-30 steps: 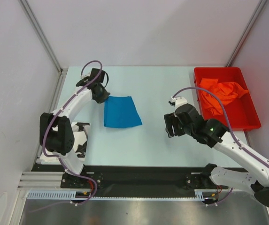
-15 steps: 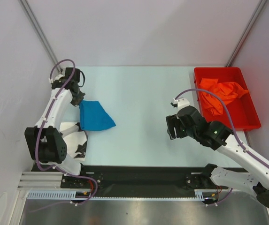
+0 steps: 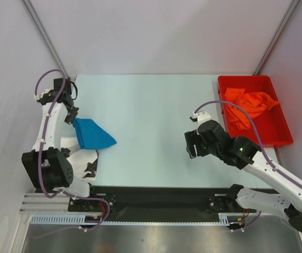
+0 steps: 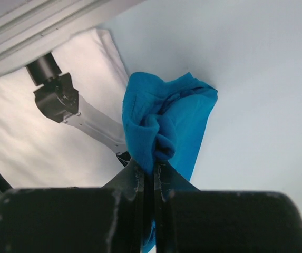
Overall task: Fold and stack the t-shirts
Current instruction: Neatly place the folded tshirt to the corner
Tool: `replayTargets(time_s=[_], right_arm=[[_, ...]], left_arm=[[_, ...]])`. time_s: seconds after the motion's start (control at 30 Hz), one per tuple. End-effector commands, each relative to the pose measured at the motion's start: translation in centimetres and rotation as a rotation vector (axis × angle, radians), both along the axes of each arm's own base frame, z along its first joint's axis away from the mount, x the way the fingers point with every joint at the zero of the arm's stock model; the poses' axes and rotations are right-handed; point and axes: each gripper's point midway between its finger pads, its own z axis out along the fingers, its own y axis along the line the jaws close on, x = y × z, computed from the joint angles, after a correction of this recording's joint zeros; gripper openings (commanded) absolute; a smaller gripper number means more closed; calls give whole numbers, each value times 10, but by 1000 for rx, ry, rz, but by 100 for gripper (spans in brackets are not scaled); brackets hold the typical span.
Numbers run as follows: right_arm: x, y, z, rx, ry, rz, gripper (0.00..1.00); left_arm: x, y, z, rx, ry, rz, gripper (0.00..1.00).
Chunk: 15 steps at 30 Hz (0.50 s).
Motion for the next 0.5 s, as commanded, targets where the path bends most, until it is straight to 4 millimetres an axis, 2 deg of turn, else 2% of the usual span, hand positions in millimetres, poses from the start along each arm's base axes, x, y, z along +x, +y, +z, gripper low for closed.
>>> replayTargets(time_s=[0.0,0.13,0.33,0.47], right_arm=[[-2,3,11,19,-12,15,72],[-3,3,10,19,-7,12,73],[-5,5,8,15,-2,23,73],[-6,6,7,13,5,29,73]], left_arm=[[0,27,28,57,-57,51,0],[-8,37,31,54,-70,102,0],[-2,57,36,49,-103,158,0],[-7,69,36,28,-106,223,0]])
